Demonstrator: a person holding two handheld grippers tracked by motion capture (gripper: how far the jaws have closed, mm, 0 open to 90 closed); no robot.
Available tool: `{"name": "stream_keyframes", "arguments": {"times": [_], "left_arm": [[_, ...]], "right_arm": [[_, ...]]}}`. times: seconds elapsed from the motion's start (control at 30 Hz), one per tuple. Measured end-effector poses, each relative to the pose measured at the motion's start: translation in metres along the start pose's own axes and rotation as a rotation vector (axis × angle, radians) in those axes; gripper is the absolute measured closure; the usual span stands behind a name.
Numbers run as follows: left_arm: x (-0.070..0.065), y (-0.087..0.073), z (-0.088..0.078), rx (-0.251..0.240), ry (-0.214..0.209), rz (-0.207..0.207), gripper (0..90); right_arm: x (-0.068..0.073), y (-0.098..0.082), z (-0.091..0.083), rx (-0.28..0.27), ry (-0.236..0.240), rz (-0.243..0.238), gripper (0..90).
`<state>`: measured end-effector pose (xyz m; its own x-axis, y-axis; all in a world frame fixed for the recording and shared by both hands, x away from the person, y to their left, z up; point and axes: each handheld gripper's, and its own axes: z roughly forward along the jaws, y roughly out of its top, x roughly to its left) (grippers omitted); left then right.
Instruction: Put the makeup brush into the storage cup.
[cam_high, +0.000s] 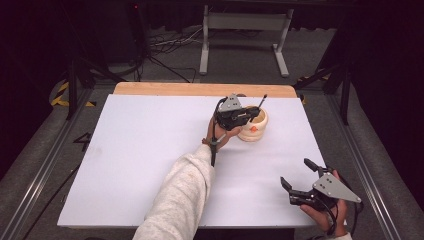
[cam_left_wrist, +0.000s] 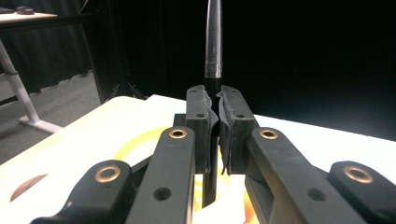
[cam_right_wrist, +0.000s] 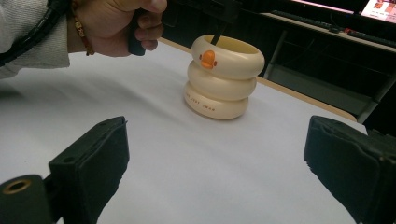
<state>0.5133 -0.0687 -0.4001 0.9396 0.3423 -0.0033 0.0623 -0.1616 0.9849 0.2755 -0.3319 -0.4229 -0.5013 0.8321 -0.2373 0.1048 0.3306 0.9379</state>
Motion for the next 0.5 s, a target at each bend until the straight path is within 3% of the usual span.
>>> {"name": "stream_keyframes", "arguments": {"times": [0.37, 0.5], "left_arm": [[-0.0002, 0.0015, -0.0030, -0.001, 0.011, 0.006, 82.8], [0.0005, 0.0015, -0.0087, -0.006, 0.013, 0.009, 76.8]], "right_arm": [[-0.0006, -0.0004, 0.0006, 0.007, 0.005, 0.003, 6.6], [-0.0013, -0.0002, 0.0000, 0.000, -0.004, 0.004, 6.3]]}}
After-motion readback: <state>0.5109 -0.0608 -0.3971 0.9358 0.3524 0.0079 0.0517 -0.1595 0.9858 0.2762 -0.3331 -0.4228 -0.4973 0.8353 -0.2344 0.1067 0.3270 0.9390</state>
